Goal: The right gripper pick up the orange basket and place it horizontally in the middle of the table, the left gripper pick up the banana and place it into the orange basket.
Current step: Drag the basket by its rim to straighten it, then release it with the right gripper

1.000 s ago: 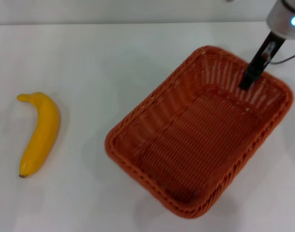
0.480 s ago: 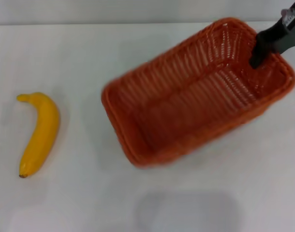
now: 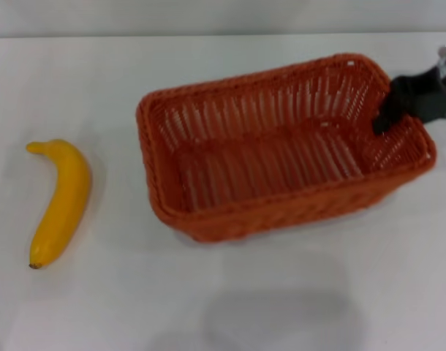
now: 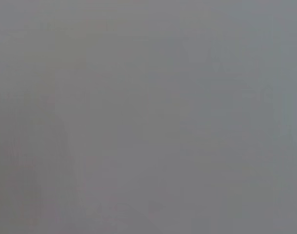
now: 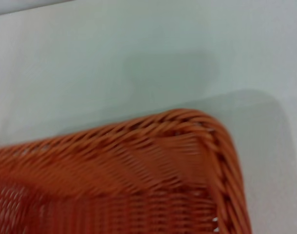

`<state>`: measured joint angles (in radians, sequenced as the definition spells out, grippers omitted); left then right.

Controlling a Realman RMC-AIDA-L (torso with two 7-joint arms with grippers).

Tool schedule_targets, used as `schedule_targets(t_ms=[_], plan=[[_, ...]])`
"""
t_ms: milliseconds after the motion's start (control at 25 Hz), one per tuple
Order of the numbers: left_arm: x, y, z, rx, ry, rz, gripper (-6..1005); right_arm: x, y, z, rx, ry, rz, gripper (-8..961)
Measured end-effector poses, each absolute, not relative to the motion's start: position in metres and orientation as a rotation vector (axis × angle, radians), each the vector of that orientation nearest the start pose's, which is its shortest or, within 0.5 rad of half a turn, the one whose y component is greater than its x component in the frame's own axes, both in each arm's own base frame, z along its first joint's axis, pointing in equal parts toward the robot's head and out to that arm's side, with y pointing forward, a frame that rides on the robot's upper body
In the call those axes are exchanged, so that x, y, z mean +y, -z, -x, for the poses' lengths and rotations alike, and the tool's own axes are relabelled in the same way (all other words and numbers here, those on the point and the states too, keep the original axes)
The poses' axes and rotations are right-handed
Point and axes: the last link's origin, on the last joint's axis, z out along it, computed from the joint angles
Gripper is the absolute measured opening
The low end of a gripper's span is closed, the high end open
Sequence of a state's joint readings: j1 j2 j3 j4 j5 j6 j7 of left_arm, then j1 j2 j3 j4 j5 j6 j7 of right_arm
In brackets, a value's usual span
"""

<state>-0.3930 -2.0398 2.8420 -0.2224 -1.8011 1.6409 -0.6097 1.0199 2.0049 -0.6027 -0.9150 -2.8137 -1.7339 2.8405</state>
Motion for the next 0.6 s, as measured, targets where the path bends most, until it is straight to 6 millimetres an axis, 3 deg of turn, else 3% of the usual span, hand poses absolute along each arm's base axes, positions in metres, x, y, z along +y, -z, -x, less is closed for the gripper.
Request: schedule_targets(t_ms=[360, 600], plan=[[0.274, -0.140, 0.371, -0.333, 1.010, 1.072, 876, 0.399, -0.063, -0.204, 1.929, 0.030, 2.133, 156], [0.273, -0.137, 0.371, -0.340, 1.010, 1.073, 876, 0.395, -0.060, -0.210, 1.923, -0.031, 2.146, 166]])
